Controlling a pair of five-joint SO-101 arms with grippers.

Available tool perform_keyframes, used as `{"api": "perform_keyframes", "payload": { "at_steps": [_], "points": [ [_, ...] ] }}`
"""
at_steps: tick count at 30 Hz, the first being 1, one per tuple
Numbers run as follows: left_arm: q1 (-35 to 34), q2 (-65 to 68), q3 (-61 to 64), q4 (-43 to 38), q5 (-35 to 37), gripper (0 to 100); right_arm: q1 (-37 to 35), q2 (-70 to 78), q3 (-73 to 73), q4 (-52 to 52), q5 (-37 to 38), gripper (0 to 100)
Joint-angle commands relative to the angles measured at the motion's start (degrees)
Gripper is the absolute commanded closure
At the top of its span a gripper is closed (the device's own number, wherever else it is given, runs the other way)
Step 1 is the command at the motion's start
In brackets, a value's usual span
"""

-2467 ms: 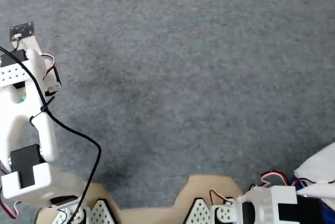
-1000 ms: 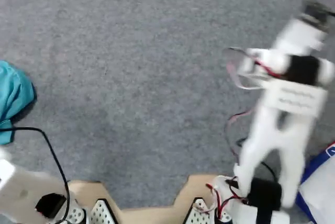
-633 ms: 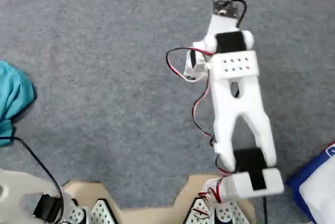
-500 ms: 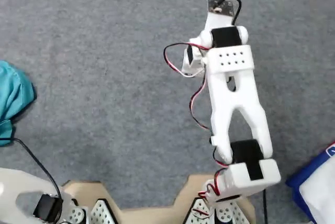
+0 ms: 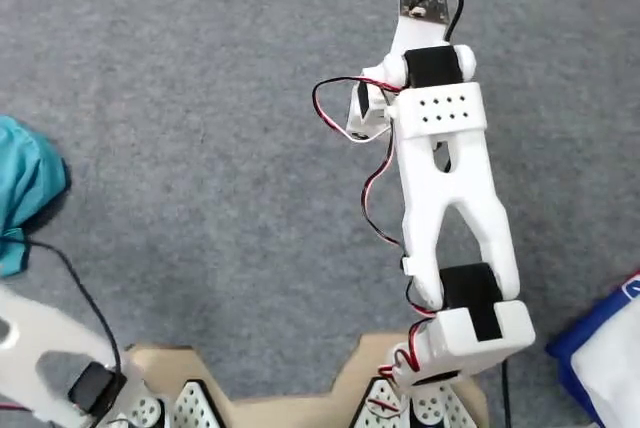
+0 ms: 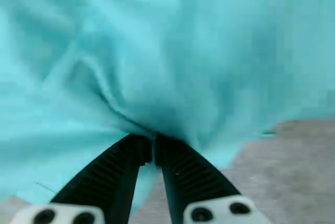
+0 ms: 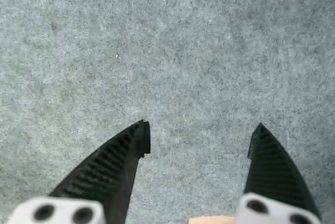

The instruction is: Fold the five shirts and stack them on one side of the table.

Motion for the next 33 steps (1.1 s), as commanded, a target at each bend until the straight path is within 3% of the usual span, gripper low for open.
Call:
{"api": "perform_keyframes", "payload": {
  "at_steps": [1,6,11,19,23,26,28,33],
  "points": [
    [6.95,-5.76,1.23,1.23,2.90,98,-0.31,0.22,-2.59,-0.62,-0.44,70.1],
    [20.31,-18.77,16.62,1.14,3.08,98,2.59,0.40,-2.68,-0.79,-0.35,70.1],
    [38.51,-35.38,32.53,0.35,4.66,98,9.71,0.31,-2.68,-0.62,0.53,70.1],
    [68.66,-58.24,57.76,-7.12,6.59,98,21.85,0.40,-2.68,-0.62,8.18,69.9],
    [78.42,-65.71,66.20,-9.49,6.59,98,24.75,0.48,-2.77,-0.97,10.64,69.8],
    [79.82,-70.11,67.34,-9.14,7.74,97,24.84,0.48,-2.77,-0.97,12.48,69.8],
    [77.71,-73.19,66.81,-9.41,12.31,91,24.31,0.48,-2.77,-1.05,13.54,69.8],
    [60.66,-81.10,61.36,-9.49,34.90,61,18.33,0.48,-3.21,-1.58,16.00,69.6]
  ]
}}
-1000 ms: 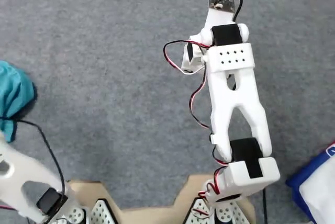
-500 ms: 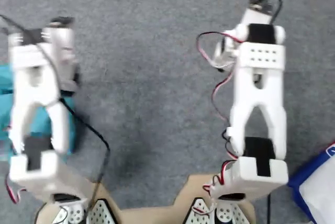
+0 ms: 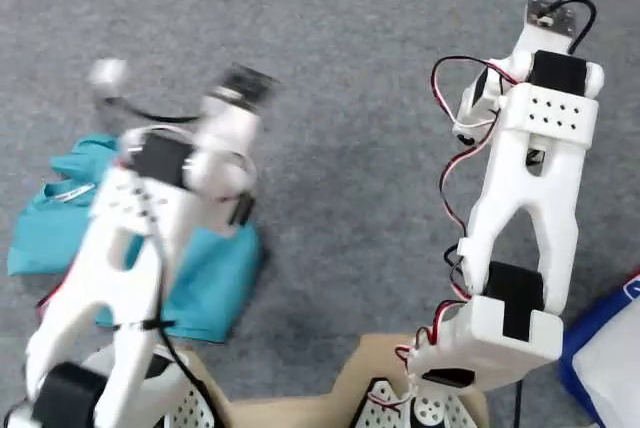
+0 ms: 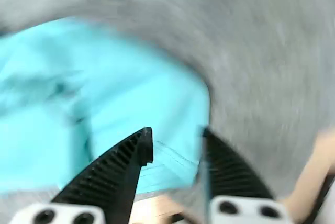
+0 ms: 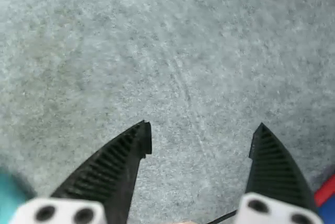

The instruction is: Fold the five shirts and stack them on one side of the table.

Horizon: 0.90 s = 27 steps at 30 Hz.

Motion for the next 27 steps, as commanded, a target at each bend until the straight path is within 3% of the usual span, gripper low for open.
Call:
{"api": "perform_keyframes", "payload": {
  "at_steps": [1,4,8,11,14,20,27],
  "points": [
    [-13.89,-5.93,-6.33,-0.97,14.95,60,-5.49,-0.04,-3.91,-1.14,1.05,68.7],
    [-25.85,-7.08,-9.58,-1.05,13.45,62,-12.44,0.04,-6.73,-1.32,0.79,61.8],
    [-45.98,-6.81,-8.00,-1.41,8.70,62,-27.65,1.89,-11.38,-2.11,0.18,57.3],
    [-57.76,-5.58,-0.35,-8.26,4.66,63,-38.55,7.34,-15.69,-5.89,-1.76,57.3],
    [-65.32,-3.56,9.49,-18.90,1.76,63,-46.11,16.57,-21.85,-10.46,-3.16,57.3],
    [-70.51,-0.31,22.68,-30.24,-1.41,63,-54.29,39.96,-41.98,-11.08,-6.24,57.3],
    [-67.96,2.24,28.66,-34.73,-1.85,63,-57.45,60.79,-68.00,-5.45,-8.26,59.0]
  ]
}}
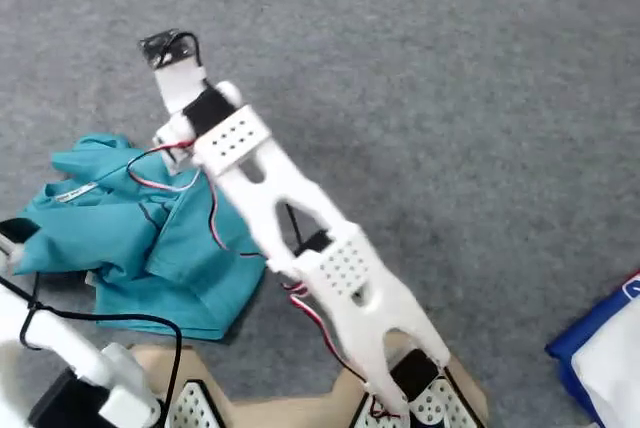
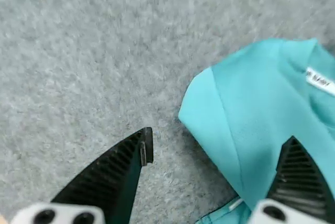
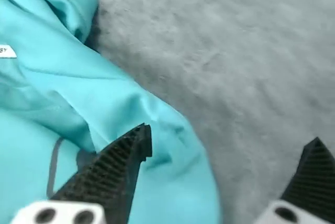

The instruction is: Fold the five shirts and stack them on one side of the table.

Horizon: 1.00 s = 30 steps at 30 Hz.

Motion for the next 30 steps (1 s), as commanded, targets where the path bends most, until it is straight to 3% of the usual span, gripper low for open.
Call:
{"api": "perform_keyframes", "payload": {
  "at_steps": [1,11,22,30],
  "points": [
    [2.46,0.92,1.32,-1.93,-0.18,63,-1.45,7.96,-13.05,2.02,-0.79,61.2],
    [10.64,2.59,1.32,-1.49,-0.18,67,4.35,16.04,-25.19,10.90,-0.70,99.7],
    [28.84,2.59,1.23,-1.76,-0.18,99,19.30,10.59,-25.01,15.65,-0.70,98.0],
    [36.84,2.15,1.23,-1.76,0.18,96,32.04,8.31,-24.92,15.74,-0.44,98.0]
  ]
}}
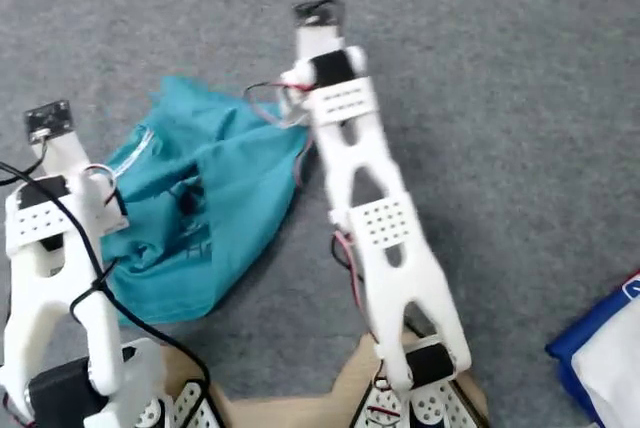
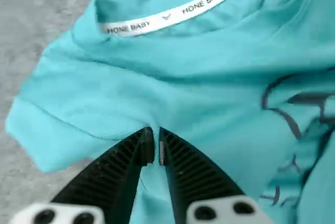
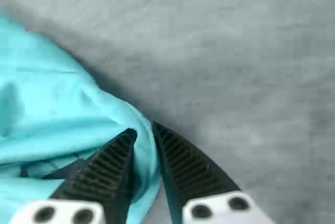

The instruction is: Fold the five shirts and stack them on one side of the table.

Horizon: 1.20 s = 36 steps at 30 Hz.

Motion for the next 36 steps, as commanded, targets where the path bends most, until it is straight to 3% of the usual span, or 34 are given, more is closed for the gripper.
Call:
{"api": "perform_keyframes", "payload": {
  "at_steps": [1,14,24,27,31,34,36],
  "points": [
    [1.58,-0.48,-0.18,-0.70,0.18,96,7.25,-5.41,-2.24,1.05,-0.18,98.0],
    [-2.81,-0.48,-0.18,-0.70,-0.09,96,28.26,-5.49,4.00,1.05,3.16,98.0],
    [-9.32,-0.04,-5.01,-0.35,-0.18,95,31.87,-6.02,5.58,1.05,4.92,96.7],
    [-11.87,-0.22,-5.10,0.53,0.18,86,31.25,-7.52,5.85,1.05,4.75,87.8],
    [-16.79,-0.48,-7.03,6.51,0.18,71,29.85,-9.54,5.67,1.05,5.10,68.5],
    [-21.71,-0.31,-9.23,7.82,0.18,69,27.91,-12.18,5.67,1.05,5.10,58.7],
    [-24.79,-0.31,-10.55,8.00,-0.09,69,25.98,-14.55,5.58,1.05,4.92,57.7]
  ]
}}
